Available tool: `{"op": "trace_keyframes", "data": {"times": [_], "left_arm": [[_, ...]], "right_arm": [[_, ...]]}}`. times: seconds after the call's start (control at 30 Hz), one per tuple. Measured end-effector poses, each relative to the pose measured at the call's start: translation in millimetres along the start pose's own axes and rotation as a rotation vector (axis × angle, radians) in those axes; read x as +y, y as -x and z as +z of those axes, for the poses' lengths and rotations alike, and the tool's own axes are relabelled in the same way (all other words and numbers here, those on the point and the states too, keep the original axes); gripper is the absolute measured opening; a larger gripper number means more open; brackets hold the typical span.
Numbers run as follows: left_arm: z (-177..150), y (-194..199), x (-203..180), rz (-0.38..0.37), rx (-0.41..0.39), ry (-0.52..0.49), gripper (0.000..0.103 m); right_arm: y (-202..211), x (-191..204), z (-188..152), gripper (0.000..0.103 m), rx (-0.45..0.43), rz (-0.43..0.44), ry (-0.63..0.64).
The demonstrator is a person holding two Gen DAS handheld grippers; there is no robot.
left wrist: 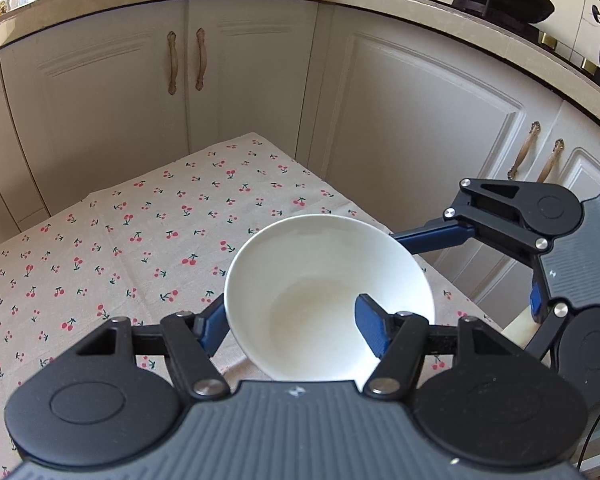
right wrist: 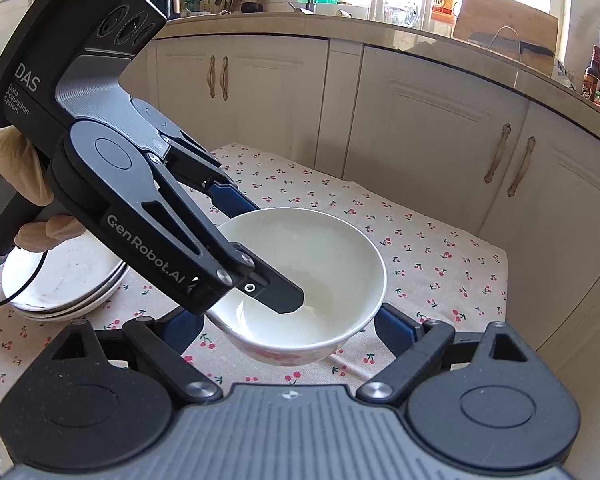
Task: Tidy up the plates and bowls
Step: 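Lift the third bowl with the left gripper and lower it onto the bowl stack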
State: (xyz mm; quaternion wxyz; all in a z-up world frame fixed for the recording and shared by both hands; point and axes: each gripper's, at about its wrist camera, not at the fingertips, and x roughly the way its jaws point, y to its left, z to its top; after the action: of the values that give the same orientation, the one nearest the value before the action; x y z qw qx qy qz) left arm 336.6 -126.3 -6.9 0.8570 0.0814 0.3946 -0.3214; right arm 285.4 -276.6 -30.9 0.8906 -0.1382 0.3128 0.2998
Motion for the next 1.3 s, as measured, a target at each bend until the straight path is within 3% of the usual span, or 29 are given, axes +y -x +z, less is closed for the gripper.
{"op": "trace_keyframes", "data": {"times": [0.73,1.3], "left_arm": [[-49,78,-68,0.012,-0.046,-0.038,0.069],[-96,88,-85,0.005,-0.045,-0.019,0.071]], "right_arm": [[86,75,-26,0.095,-0.027,-0.020,0.020],[93,110,-54,0.095,0.002,-0.012,0.013]]}}
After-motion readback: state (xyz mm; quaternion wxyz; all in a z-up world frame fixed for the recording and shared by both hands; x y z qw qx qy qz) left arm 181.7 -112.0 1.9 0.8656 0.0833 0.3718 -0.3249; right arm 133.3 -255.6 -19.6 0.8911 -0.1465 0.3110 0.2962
